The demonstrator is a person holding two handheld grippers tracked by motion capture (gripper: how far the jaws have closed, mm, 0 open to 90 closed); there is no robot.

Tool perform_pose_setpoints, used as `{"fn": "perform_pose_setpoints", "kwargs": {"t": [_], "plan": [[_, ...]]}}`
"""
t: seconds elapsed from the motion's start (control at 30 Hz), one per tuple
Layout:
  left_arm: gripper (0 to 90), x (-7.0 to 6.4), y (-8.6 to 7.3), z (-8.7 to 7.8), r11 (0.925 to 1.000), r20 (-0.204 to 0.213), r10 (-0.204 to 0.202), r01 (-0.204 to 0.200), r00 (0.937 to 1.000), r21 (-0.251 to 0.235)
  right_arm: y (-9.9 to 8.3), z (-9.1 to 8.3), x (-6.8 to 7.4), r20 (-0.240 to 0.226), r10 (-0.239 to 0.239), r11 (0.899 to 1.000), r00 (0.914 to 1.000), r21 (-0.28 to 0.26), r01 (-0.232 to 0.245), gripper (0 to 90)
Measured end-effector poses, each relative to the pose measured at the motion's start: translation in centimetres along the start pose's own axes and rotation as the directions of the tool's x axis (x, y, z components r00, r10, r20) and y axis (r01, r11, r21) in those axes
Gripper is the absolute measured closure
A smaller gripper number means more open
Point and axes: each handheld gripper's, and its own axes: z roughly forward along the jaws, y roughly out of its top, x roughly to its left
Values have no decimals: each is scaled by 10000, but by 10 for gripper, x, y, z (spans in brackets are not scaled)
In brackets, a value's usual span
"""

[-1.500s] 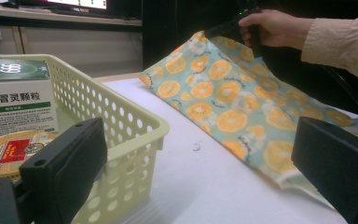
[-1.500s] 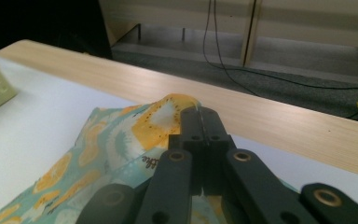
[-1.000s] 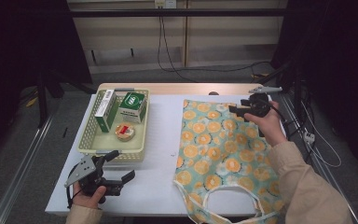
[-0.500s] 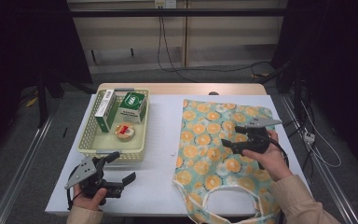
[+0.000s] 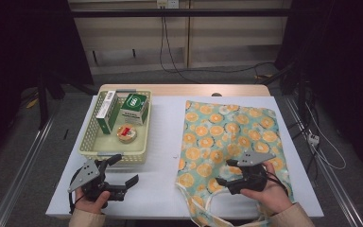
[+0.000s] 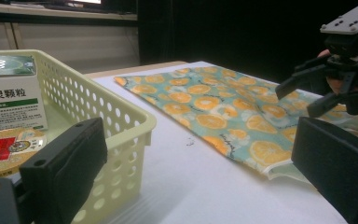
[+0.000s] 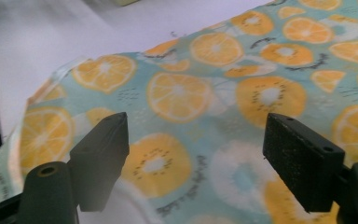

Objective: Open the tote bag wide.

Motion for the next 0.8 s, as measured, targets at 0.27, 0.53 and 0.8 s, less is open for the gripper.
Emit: {"fn": "perform_pose_setpoints", "kwargs": {"t": [0.27,0.53,0.8], "plan": [[30,-1,0,-1,10000,-28,43,-43,10000,3,-14,0,13,-286,-455,9974,9986,553,470,253],[30,0,1,-2,10000,-128,81,-81,9999,3,-29,10,10,-151,-1184,9859,9928,1172,1194,402],[30,0,0,1,10000,-98,56,-56,9999,48,-24,15,8,-548,-1130,9853,9921,1228,1190,654]]}}
